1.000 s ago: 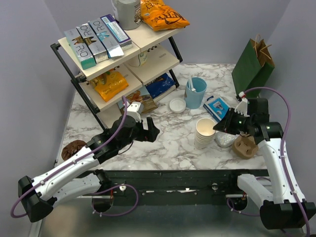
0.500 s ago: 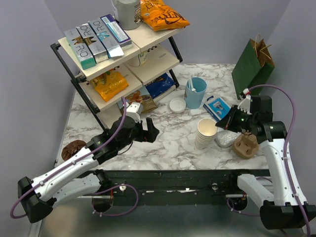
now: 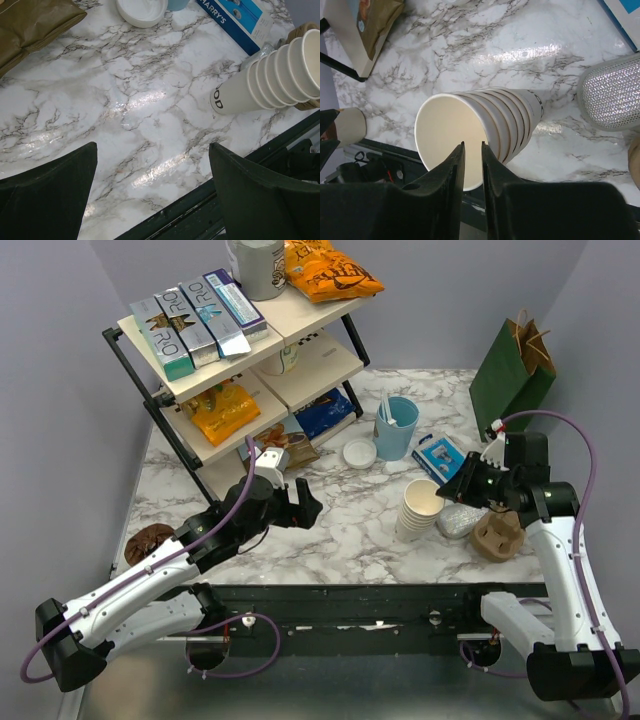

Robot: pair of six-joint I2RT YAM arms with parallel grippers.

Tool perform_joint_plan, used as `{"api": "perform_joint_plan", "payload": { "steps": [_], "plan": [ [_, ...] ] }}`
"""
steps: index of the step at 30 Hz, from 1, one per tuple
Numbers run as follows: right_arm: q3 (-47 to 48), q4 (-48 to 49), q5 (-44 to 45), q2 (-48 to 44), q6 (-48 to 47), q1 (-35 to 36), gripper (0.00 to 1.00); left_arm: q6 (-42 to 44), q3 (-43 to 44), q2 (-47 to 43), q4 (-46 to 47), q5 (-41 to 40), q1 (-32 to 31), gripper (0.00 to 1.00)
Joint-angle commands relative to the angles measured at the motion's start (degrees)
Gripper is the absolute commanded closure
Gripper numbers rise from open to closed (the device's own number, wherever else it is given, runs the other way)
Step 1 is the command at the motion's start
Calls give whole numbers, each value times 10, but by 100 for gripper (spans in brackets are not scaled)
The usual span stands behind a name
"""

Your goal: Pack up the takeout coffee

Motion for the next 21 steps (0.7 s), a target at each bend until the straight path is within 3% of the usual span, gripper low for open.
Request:
{"api": "perform_joint_plan", "payload": {
  "steps": [1,9,16,21],
  "plan": [
    [4,-22,34,-1,-12,3,71,-1,-9,-6,6,6,-1,1],
    [27,-15,0,-8,-22,3,64,0,-9,-4,10,8,-1,1],
    [54,-31,39,8,-35,3,62,0,-9,-4,9,9,-1,1],
    [39,-26,17,23,-39,3,61,0,-10,-5,10,8,-1,1]
  ]
}}
